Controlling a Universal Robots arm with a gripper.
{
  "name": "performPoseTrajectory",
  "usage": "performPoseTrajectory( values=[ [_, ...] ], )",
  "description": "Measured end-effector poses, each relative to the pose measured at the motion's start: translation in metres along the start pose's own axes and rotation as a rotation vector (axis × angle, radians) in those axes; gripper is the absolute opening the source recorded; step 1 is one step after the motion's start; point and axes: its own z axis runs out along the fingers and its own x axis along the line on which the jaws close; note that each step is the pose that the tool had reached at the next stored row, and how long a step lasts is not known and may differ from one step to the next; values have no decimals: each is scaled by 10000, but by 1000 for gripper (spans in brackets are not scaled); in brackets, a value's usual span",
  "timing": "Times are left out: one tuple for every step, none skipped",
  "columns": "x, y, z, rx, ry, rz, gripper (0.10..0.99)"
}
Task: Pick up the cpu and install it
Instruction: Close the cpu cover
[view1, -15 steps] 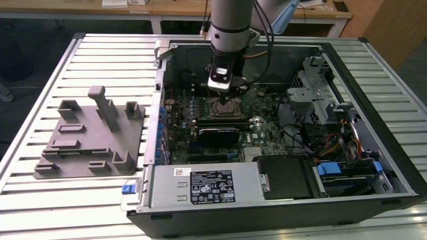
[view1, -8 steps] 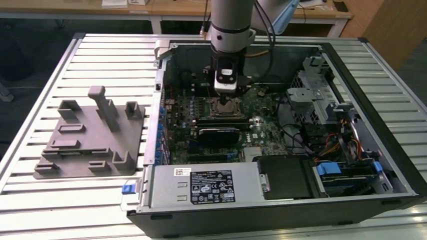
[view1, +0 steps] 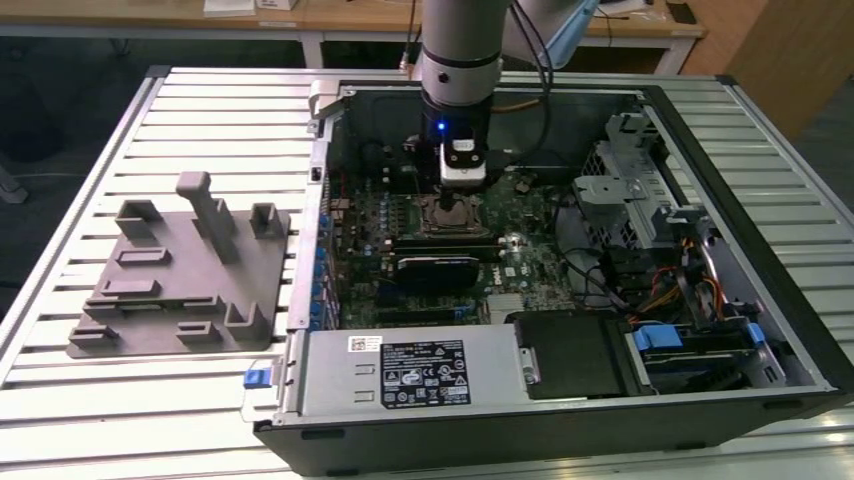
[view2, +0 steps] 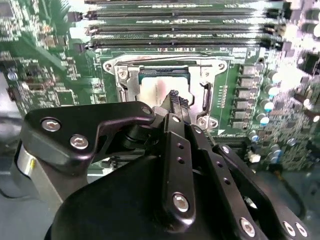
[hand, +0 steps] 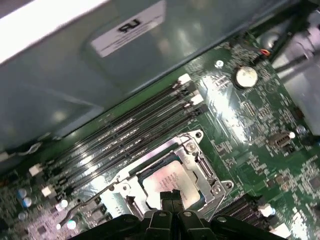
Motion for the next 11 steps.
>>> performPoseTrajectory(
  values=[
    [0, 0, 2, 1, 0, -166, 106],
    [0, 0, 4, -1, 0, -348, 106],
    [1, -1, 6, -6, 3, -525, 106],
    [1, -1, 9, -11, 7, -703, 106],
    [1, 0, 11, -18, 10, -882, 106],
    [1, 0, 14, -23, 13, -1053, 106],
    [1, 0, 16, -27, 16, -1219, 106],
    [1, 0, 20, -32, 18, -1362, 106],
    [1, 0, 23, -35, 20, -1499, 106],
    [-1, 1, 27, -37, 22, -1629, 106],
    [-4, 2, 31, -38, 22, -1740, 106]
  ],
)
